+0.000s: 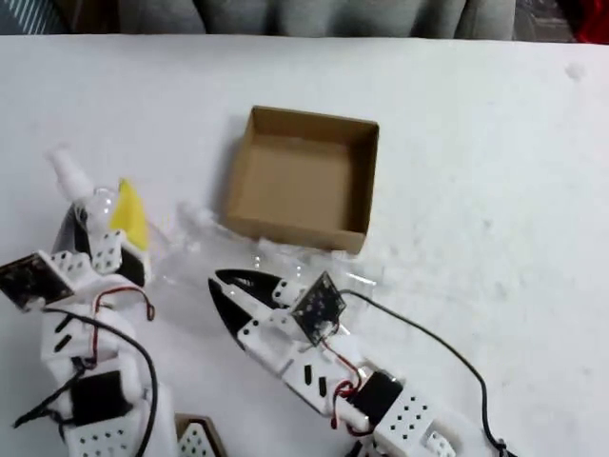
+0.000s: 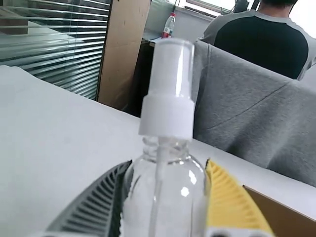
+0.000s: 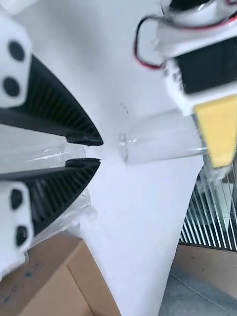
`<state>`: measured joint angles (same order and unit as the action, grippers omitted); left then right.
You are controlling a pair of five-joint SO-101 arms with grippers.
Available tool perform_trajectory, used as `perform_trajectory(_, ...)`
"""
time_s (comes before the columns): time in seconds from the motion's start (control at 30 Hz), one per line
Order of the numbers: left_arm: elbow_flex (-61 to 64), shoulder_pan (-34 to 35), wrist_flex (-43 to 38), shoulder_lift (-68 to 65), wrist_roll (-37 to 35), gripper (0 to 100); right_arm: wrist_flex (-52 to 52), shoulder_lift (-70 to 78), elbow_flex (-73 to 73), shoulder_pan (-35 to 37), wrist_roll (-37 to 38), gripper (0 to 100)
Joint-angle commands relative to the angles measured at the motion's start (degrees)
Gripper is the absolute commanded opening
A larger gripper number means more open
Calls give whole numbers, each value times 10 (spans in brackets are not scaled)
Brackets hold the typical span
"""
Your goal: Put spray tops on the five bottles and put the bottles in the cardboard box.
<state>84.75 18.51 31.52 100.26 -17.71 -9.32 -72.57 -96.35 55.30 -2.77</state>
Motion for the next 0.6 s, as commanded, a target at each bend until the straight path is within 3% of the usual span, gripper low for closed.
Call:
perform_trajectory(0.0,-120,-22,68,13,-6,20,-4,-8,-7,7,-6,15)
perform_trajectory(0.13,-164,-52,105,-27,-5,20,-1,-8,-7,38,-6,15)
perform_trajectory(0.37,-234,-78,91,-183,-6,20,-2,-8,-7,44,-6,15)
perform_trajectory(0.57,-237,-138,68,-216,-7,20,36,-54,-8,44,-7,15)
